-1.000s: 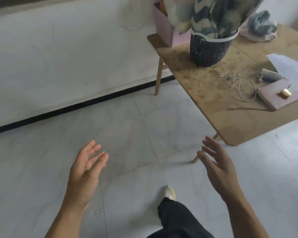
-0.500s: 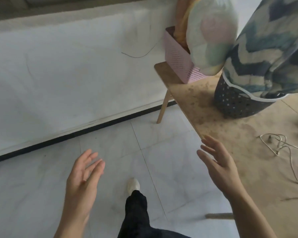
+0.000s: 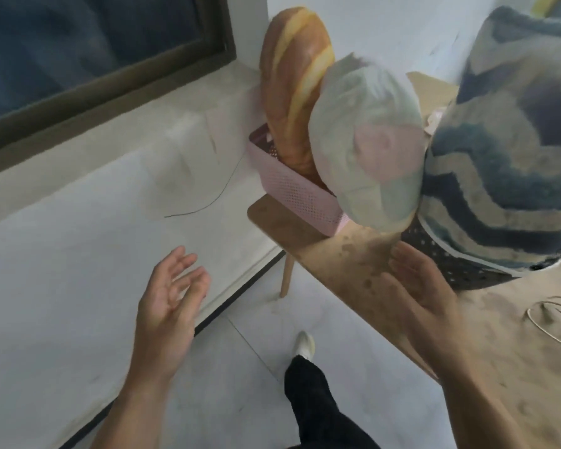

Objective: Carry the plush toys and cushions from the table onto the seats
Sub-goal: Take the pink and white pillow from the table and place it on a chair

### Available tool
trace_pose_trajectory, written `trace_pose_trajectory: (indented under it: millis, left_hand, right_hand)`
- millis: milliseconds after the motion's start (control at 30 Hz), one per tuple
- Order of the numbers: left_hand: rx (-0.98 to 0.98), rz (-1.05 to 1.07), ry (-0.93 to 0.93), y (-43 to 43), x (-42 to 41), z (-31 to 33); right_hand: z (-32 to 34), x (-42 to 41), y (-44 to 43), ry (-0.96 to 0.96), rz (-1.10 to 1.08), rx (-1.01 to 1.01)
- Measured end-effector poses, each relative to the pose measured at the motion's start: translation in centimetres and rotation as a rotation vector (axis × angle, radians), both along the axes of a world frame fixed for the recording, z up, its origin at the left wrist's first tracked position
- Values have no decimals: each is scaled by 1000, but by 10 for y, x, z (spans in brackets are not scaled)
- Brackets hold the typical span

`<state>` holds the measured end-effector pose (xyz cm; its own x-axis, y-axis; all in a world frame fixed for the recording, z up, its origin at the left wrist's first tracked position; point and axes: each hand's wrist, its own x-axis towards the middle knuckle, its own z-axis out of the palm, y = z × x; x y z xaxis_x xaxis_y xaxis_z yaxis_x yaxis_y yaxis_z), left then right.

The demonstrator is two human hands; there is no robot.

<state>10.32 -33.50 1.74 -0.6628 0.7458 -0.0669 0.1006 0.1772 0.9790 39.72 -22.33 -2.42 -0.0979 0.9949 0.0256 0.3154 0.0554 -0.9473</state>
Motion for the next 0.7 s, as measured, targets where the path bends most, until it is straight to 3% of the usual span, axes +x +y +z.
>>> trace_pose_trajectory:
  millis: [167,400,567,700]
  left_hand:
    - [-111,-150,-30,104,-27,-20]
    - [-125,-481,23,274,-41,-17]
    - [-109,-734,-174,365,-16,-26]
    - [-88,-947,-273,382,8,-30]
  right_hand:
    - [-9,-34,84,-97,-218,129]
    - [32,-58,197,-124,-453,185]
    - [28,-70,239,-299,-499,79]
    - [17,-113,231,-397,-477,61]
